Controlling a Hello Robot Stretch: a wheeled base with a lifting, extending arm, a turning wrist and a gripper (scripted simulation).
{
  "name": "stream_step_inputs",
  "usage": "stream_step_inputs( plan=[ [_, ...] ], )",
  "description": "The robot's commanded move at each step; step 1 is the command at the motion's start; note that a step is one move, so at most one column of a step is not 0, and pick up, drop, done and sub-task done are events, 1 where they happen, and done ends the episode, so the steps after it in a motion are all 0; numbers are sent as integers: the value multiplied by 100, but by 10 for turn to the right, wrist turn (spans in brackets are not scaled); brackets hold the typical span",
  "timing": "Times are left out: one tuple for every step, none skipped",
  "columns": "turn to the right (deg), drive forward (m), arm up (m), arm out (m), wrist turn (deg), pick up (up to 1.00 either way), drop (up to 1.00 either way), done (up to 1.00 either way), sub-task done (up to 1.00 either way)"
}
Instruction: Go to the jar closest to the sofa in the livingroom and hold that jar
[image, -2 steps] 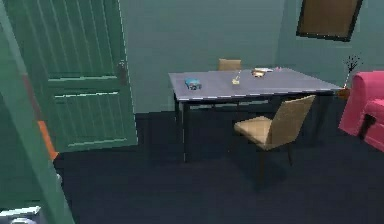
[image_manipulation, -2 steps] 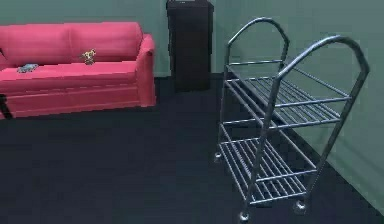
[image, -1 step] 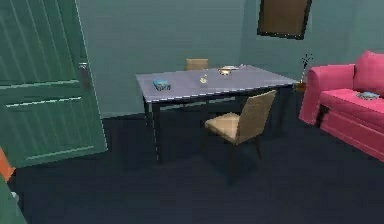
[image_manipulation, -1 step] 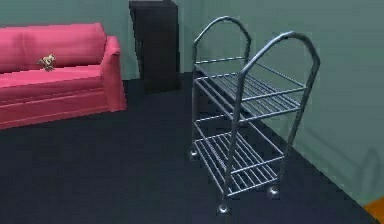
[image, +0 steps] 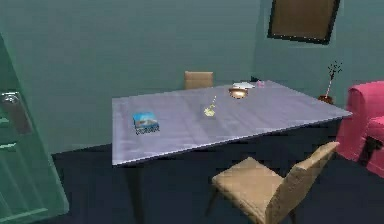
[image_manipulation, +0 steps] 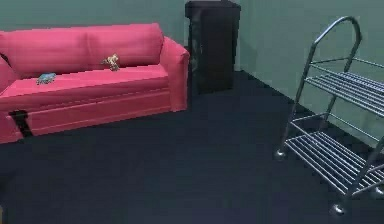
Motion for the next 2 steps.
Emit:
stream_step_inputs(
  plan=[
    [-450, 0, 0, 0, 0, 0, 0, 0, 0],
    [-180, 0, 0, 0, 0, 0, 0, 0, 0]
  ],
)
